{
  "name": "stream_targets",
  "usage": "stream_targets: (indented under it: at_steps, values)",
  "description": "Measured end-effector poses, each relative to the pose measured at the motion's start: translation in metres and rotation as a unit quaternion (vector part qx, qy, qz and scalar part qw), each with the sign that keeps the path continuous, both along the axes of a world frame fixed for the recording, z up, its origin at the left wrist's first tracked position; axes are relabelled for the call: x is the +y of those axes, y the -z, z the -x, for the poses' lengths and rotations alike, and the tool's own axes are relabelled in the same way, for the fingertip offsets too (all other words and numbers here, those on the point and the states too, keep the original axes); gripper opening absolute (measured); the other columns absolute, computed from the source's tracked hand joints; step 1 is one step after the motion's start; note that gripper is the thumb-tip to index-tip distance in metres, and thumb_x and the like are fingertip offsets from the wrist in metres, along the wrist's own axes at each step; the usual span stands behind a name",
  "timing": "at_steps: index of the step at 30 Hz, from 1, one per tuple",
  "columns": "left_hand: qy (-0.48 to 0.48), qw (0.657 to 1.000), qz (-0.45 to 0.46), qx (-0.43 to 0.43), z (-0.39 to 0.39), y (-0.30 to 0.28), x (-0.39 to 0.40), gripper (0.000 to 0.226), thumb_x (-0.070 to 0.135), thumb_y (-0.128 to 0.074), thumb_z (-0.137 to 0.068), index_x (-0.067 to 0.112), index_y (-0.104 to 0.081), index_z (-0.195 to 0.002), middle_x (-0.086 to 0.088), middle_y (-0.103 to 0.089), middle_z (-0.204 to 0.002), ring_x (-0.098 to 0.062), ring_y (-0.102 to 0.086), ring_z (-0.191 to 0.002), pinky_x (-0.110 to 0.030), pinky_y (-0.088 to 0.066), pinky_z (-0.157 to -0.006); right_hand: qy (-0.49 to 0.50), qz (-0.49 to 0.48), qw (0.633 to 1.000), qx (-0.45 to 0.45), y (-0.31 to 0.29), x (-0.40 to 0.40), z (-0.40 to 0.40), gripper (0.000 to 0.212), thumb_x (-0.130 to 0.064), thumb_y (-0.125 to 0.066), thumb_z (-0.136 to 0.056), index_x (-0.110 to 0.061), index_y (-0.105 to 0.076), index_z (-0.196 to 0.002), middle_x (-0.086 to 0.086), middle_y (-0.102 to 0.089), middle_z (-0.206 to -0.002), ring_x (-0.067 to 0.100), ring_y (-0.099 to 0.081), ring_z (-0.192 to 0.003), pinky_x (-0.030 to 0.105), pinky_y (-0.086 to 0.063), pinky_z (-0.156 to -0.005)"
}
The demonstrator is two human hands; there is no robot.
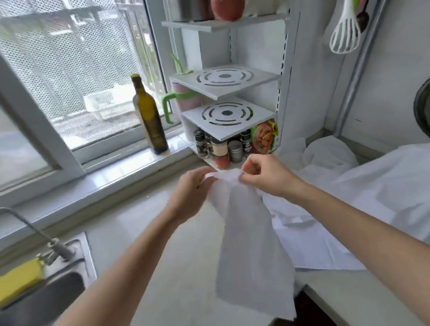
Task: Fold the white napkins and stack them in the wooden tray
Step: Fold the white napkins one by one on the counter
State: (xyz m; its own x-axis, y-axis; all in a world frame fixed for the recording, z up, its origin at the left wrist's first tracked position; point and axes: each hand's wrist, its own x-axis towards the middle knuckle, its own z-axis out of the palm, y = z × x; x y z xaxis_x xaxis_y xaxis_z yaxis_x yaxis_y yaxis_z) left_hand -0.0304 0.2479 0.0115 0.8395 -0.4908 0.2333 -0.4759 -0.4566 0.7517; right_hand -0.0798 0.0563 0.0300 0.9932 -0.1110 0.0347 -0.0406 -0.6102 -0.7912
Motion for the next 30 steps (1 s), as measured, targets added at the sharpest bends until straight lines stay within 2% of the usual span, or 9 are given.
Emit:
stream_targets:
  at_steps: [5, 8, 10, 12, 15, 17, 21, 25, 30]
  values:
    - [-0.137, 0.990, -0.003, -0.018, 0.003, -0.014, 0.080, 0.023, 0.004, -0.047, -0.092, 0.009, -0.068, -0.088, -0.001, -0.064, -0.080, -0.018, -0.055, -0.074, -0.026, -0.039, -0.062, -0.104, 0.053, 0.986, 0.116, 0.005, 0.081, -0.033, 0.027, -0.020, -0.077, -0.074, -0.016, -0.059, -0.093, 0.002, -0.064, -0.091, 0.017, -0.061, -0.086, 0.031, -0.052, -0.073]
    - [-0.170, 0.984, 0.048, 0.038, 0.007, -0.025, 0.128, 0.030, 0.000, -0.040, -0.093, 0.011, -0.063, -0.078, -0.004, -0.060, -0.074, -0.019, -0.052, -0.070, -0.026, -0.040, -0.060, -0.164, 0.057, 0.973, 0.153, 0.011, 0.124, -0.042, 0.050, -0.032, -0.084, -0.068, -0.017, -0.056, -0.108, 0.002, -0.063, -0.102, 0.018, -0.061, -0.096, 0.034, -0.052, -0.085]
    - [-0.195, 0.976, 0.071, 0.060, 0.011, -0.032, 0.157, 0.031, -0.003, -0.038, -0.093, 0.005, -0.067, -0.083, -0.010, -0.064, -0.080, -0.019, -0.056, -0.072, -0.027, -0.044, -0.063, -0.206, 0.039, 0.961, 0.181, 0.018, 0.149, -0.042, 0.063, -0.040, -0.084, -0.067, -0.017, -0.052, -0.115, 0.000, -0.060, -0.107, 0.017, -0.060, -0.100, 0.029, -0.051, -0.080]
    - [-0.225, 0.967, 0.093, 0.077, 0.016, -0.036, 0.181, 0.032, -0.007, -0.038, -0.088, -0.001, -0.069, -0.090, -0.014, -0.068, -0.084, -0.019, -0.059, -0.072, -0.026, -0.046, -0.063, -0.237, 0.034, 0.955, 0.173, 0.029, 0.173, -0.041, 0.053, -0.035, -0.083, -0.071, -0.017, -0.055, -0.112, 0.001, -0.061, -0.104, 0.017, -0.061, -0.096, 0.023, -0.048, -0.068]
    - [-0.244, 0.955, 0.126, 0.114, 0.021, -0.037, 0.207, 0.031, -0.010, -0.038, -0.087, -0.004, -0.068, -0.090, -0.015, -0.064, -0.080, -0.020, -0.056, -0.071, -0.026, -0.042, -0.060, -0.228, 0.040, 0.969, 0.082, 0.045, 0.201, -0.042, 0.008, -0.020, -0.071, -0.083, -0.016, -0.065, -0.083, 0.002, -0.064, -0.081, 0.017, -0.059, -0.075, 0.023, -0.041, -0.057]
    - [-0.236, 0.954, 0.120, 0.143, 0.024, -0.037, 0.219, 0.031, -0.011, -0.037, -0.087, -0.002, -0.066, -0.084, -0.012, -0.059, -0.076, -0.020, -0.052, -0.068, -0.023, -0.038, -0.056, -0.206, 0.026, 0.978, 0.030, 0.051, 0.211, -0.045, 0.017, -0.015, -0.062, -0.089, -0.014, -0.058, -0.073, 0.000, -0.056, -0.069, 0.016, -0.048, -0.067, 0.027, -0.035, -0.057]
    - [-0.255, 0.957, -0.088, 0.108, 0.019, -0.032, 0.236, 0.021, 0.001, -0.051, -0.086, 0.004, -0.071, -0.087, -0.011, -0.066, -0.083, -0.017, -0.056, -0.077, -0.027, -0.042, -0.064, -0.172, -0.059, 0.983, -0.039, 0.042, 0.212, -0.056, 0.022, -0.011, -0.049, -0.095, -0.012, -0.045, -0.074, -0.003, -0.046, -0.059, 0.014, -0.039, -0.056, 0.025, -0.030, -0.051]
    - [-0.269, 0.888, -0.371, 0.047, 0.014, -0.031, 0.236, 0.017, 0.025, -0.062, -0.083, 0.026, -0.058, -0.067, 0.000, -0.066, -0.088, -0.023, -0.061, -0.092, -0.027, -0.041, -0.068, -0.180, -0.024, 0.977, -0.110, 0.024, 0.203, -0.079, 0.017, -0.013, -0.050, -0.096, -0.011, -0.046, -0.079, 0.000, -0.044, -0.055, 0.013, -0.033, -0.049, 0.028, -0.026, -0.049]
    - [-0.199, 0.863, -0.436, 0.156, 0.003, -0.024, 0.217, 0.003, 0.009, -0.065, -0.076, 0.007, -0.068, -0.077, -0.011, -0.070, -0.084, -0.025, -0.070, -0.074, -0.035, -0.059, -0.068, -0.370, 0.144, 0.917, 0.048, 0.007, 0.181, -0.100, 0.022, -0.037, -0.082, -0.071, -0.024, -0.064, -0.075, -0.017, -0.056, -0.057, -0.004, -0.049, -0.051, 0.018, -0.037, -0.051]
